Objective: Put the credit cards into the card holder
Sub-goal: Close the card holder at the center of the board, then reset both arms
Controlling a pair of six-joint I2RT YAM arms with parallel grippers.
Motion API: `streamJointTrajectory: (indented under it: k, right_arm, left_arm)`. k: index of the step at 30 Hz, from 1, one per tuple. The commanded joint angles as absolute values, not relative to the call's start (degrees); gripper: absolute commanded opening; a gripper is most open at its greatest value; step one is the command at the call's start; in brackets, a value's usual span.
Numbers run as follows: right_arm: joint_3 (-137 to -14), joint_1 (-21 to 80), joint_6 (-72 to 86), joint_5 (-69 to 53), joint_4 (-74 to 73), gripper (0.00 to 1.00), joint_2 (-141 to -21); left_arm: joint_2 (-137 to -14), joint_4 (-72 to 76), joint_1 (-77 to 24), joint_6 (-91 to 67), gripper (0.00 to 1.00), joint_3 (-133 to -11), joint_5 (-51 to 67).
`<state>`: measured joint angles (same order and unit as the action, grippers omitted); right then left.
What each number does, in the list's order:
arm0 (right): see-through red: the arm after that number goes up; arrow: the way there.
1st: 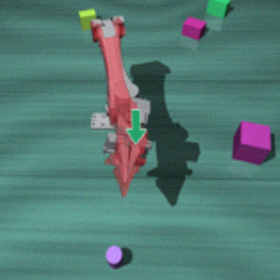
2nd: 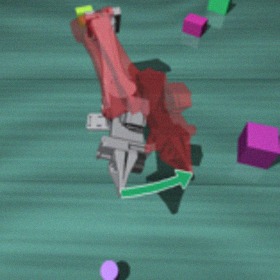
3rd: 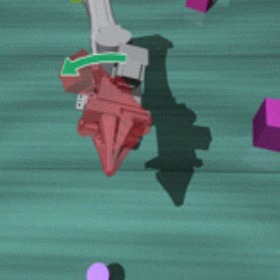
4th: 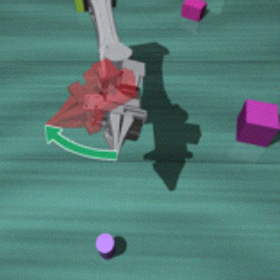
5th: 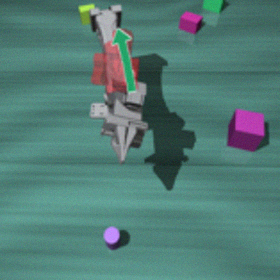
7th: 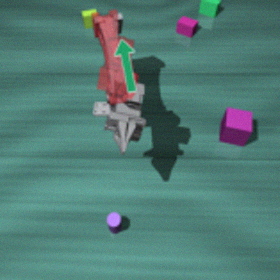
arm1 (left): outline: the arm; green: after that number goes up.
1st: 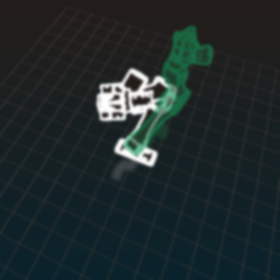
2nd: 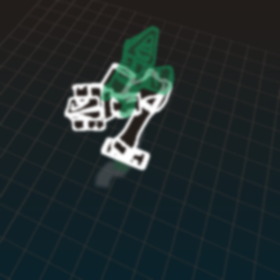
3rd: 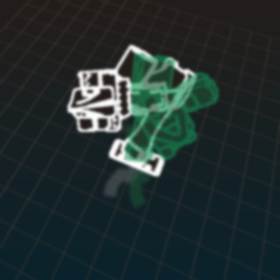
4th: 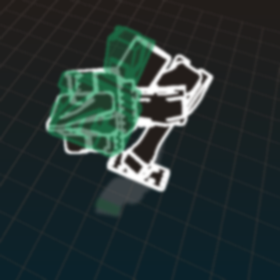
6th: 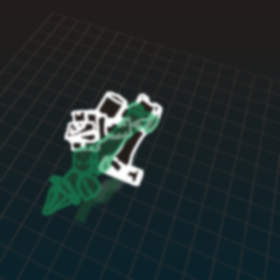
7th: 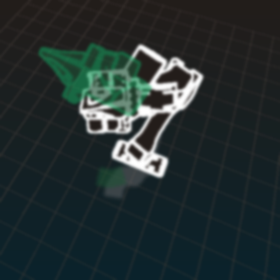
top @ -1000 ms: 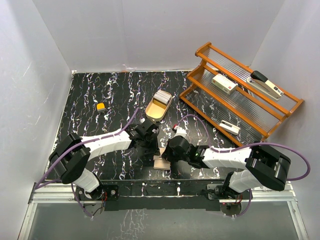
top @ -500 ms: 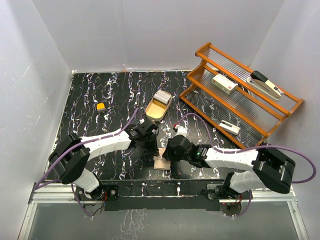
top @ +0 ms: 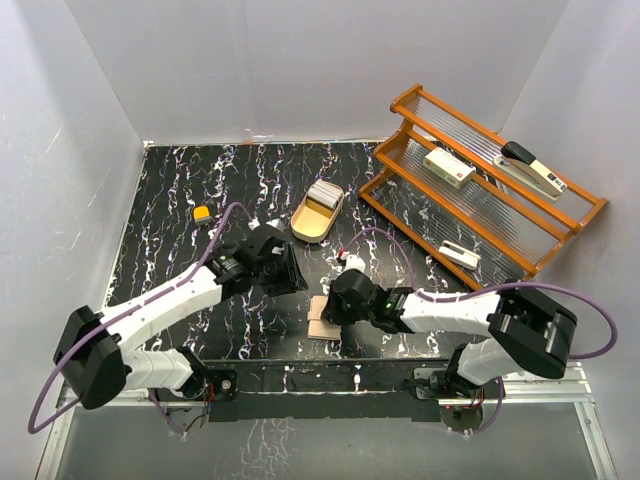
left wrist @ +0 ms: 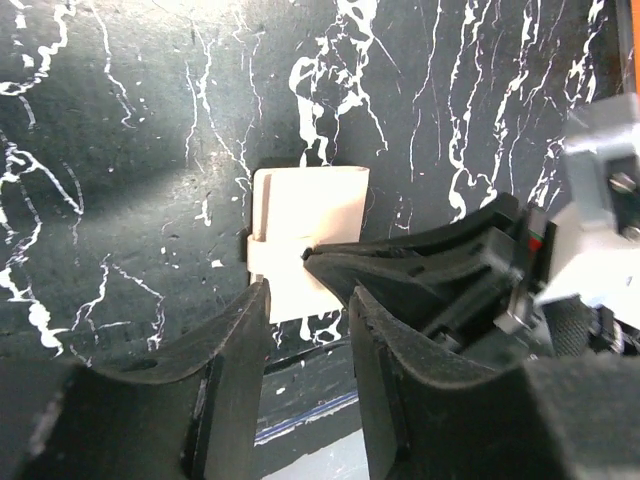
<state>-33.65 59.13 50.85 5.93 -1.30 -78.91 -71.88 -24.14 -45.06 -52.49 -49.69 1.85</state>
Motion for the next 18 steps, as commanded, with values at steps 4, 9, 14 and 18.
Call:
streamJointTrajectory:
  k: [4, 9, 14, 18]
  right_arm:
    - [-36.2, 59.2, 49.6, 6.8, -2.8, 0.07, -78.5]
    - [-40.6, 59.2, 46.9, 11.9, -13.6, 0.25, -68.2]
    - [-44.8, 59.1, 44.5, 19.9, -24.9, 0.46, -55.4]
    - [-51.8, 59.2, 42.7, 25.0, -34.8, 0.66, -48.5]
  left_arm:
    - [-61.9, -31.8, -45.0, -52.1, 0.44, -50.9, -5.6]
    - [-56.0, -38.7, -45.0, -50.6, 0.89, -55.7, -8.3]
    - [-50.8, -42.2, -45.0, -47.6, 0.99, -61.0, -8.8]
    - [-46.7, -41.2, -45.0, -44.5, 0.99, -64.0, -7.5]
